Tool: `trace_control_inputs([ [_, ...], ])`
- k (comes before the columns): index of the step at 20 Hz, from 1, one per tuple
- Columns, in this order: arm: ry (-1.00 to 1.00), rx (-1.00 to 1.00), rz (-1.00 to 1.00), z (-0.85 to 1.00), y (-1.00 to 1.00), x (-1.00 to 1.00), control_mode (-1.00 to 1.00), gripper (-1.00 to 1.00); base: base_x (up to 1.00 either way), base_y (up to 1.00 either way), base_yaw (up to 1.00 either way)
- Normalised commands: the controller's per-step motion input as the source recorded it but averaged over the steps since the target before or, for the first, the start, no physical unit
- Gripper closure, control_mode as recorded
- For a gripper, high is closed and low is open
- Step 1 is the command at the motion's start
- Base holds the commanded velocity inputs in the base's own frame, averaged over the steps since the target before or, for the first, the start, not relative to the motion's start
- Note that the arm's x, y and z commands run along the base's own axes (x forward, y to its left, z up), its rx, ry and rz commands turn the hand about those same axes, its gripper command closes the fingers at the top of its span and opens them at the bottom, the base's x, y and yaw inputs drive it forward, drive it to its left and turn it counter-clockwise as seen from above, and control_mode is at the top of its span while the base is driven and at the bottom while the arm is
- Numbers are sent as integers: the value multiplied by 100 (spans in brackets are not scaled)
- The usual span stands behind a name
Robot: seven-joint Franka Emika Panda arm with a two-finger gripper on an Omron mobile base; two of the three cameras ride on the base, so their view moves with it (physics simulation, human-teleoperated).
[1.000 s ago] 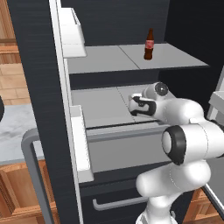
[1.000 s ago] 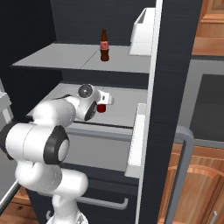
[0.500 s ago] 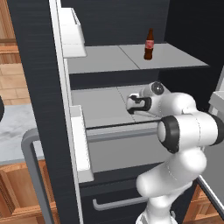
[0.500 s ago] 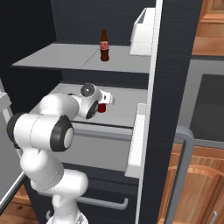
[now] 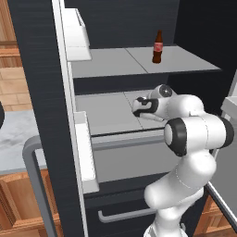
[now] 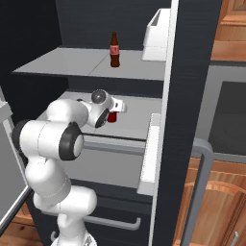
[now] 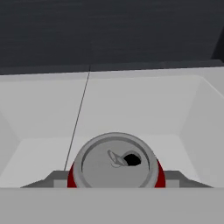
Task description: Open the fridge, grab two sodas, and place both sodas inside the bowl with ice on the dining counter.
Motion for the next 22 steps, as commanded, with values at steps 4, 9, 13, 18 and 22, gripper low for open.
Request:
trace_control_inputs([
  [4,1,0,0,-3,0,0,-100,100,0,0,0],
  [9,-7,0,0,0,-4,-32,-100,100,0,0,0],
  [13,-9,0,0,0,0,-70,-100,100,0,0,0],
  [18,-3,0,0,31,0,-95,-100,100,0,0,0],
  [22,5,0,0,75,5,-76,-100,100,0,0,0],
])
